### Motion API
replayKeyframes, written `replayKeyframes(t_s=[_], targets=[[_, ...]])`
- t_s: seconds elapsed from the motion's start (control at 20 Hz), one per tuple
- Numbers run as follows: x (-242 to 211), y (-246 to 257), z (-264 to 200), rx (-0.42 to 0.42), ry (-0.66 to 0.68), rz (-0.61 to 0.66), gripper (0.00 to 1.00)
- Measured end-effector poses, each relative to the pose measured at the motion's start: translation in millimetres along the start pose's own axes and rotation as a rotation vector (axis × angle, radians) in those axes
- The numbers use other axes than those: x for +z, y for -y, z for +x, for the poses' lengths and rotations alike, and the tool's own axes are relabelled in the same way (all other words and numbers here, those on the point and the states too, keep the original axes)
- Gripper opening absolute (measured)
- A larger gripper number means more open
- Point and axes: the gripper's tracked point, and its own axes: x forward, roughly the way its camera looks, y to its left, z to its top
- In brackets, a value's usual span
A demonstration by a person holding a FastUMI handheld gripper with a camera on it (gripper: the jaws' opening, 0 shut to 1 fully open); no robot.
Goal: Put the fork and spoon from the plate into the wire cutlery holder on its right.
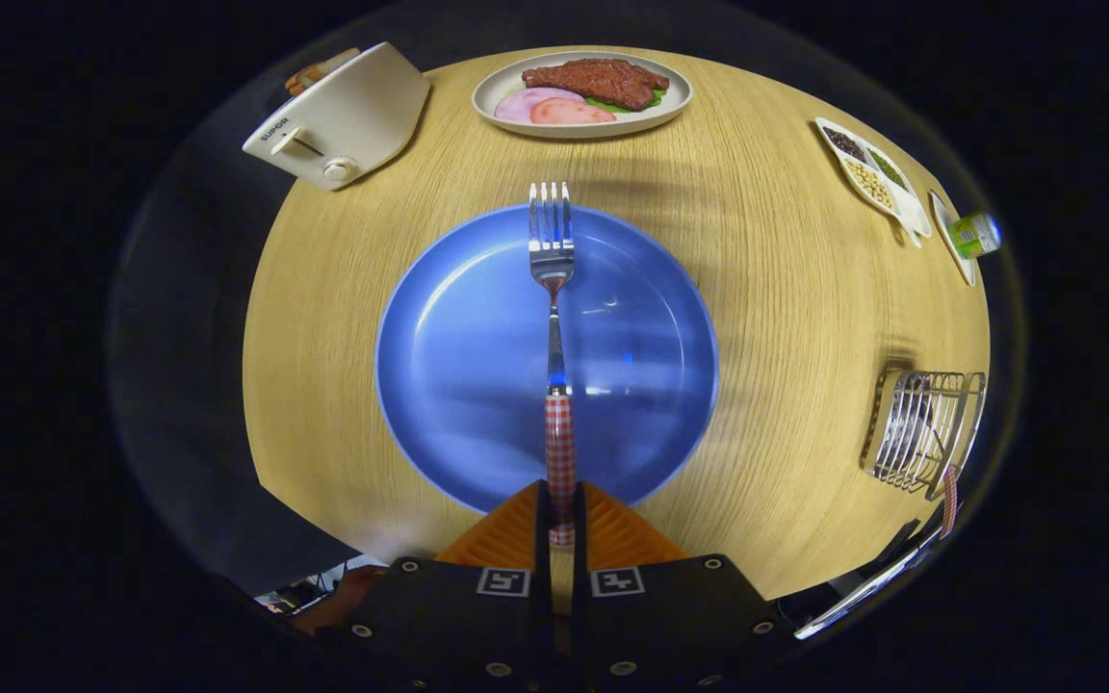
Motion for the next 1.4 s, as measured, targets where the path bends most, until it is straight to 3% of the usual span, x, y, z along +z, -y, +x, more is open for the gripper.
replayKeyframes(t_s=[0.25,0.7,1.15,1.4], targets=[[-16,41,-43,-0.009,0.012,0.036,0.08],[-67,164,-99,-0.122,-0.012,0.186,0.08],[-101,203,-109,-0.154,-0.112,0.194,0.08],[-108,209,-109,-0.124,-0.198,0.179,0.08]])
